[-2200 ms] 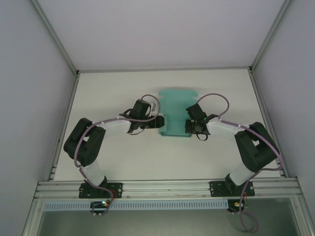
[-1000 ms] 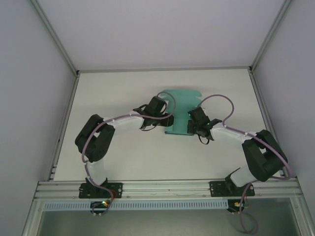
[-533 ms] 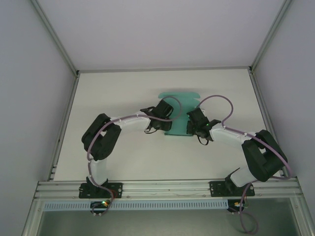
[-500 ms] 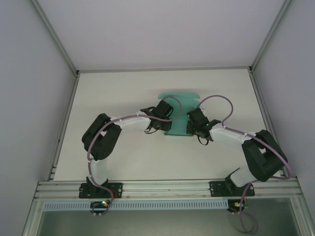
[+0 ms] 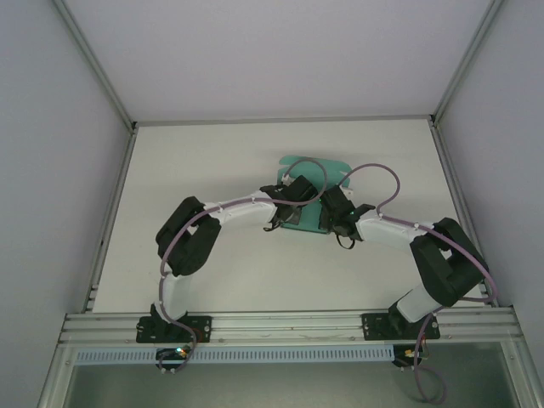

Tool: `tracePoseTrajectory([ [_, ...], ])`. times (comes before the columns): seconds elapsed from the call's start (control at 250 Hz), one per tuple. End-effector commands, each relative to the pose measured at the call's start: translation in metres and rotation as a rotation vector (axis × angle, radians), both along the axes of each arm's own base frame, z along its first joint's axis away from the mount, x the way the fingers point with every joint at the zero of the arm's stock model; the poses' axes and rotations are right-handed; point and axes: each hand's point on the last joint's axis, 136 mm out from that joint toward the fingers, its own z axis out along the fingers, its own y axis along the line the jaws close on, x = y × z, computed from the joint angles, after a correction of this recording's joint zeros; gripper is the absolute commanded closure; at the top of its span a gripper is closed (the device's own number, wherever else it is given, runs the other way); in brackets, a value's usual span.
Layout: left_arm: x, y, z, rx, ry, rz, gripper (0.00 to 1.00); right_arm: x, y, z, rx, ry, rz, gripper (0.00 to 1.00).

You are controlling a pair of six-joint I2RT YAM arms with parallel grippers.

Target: Assemble paper box

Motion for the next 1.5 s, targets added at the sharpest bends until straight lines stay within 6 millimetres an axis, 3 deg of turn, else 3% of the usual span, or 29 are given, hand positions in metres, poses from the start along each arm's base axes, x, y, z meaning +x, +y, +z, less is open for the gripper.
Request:
tracePoseTrajectory([
  [0.0, -0.002, 0.09, -0.007, 0.302, -0.016, 0.114, 1.0, -0.029, -0.072, -0.018, -0.233, 0.114, -0.21, 1.0],
  [0.112, -0.005, 0.103, -0.008, 0.302, -0.004, 0.136, 1.0, -0.033, -0.085, -0.019, -0.302, 0.157, -0.252, 1.0],
  [0.288, -0.011, 0.072, -0.004, 0.04, 0.003, 0.059, 1.0, -0.024, -0.074, -0.021, -0.268, 0.172, -0.229, 1.0],
  [0.451, -0.011, 0.062, 0.001, -0.011, -0.011, 0.025, 1.0, -0.011, -0.051, -0.026, -0.326, 0.223, 0.08, 1.0],
  [0.519, -0.01, 0.058, 0.001, -0.038, -0.011, 0.02, 1.0, -0.013, -0.054, -0.028, -0.393, 0.262, 0.115, 1.0],
  [0.595, -0.01, 0.053, 0.0, -0.086, -0.003, 0.018, 1.0, -0.012, -0.038, -0.035, -0.343, 0.262, 0.19, 1.0],
  [0.659, -0.012, 0.046, 0.0, -0.141, 0.003, 0.007, 1.0, -0.008, -0.043, -0.031, -0.37, 0.27, 0.13, 1.0],
  [0.775, -0.012, 0.037, 0.004, -0.209, 0.001, 0.001, 1.0, -0.018, -0.073, -0.019, -0.539, 0.36, -0.052, 1.0],
  [0.831, -0.011, 0.035, 0.005, -0.23, -0.003, 0.009, 1.0, -0.02, -0.077, -0.018, -0.553, 0.369, -0.108, 1.0],
  [1.058, -0.009, 0.031, -0.002, -0.278, 0.006, 0.013, 1.0, -0.025, -0.068, -0.026, -0.501, 0.423, -0.122, 1.0],
  [1.262, -0.006, 0.037, -0.006, -0.305, 0.014, 0.017, 1.0, -0.014, -0.057, -0.027, -0.628, 0.424, 0.117, 0.96],
  [1.338, -0.006, 0.038, -0.007, -0.313, 0.017, 0.016, 1.0, -0.012, -0.048, -0.032, -0.602, 0.414, 0.169, 0.96],
  [1.497, -0.005, 0.04, -0.007, -0.302, 0.015, 0.022, 1.0, -0.013, -0.054, -0.031, -0.624, 0.42, 0.109, 0.99],
])
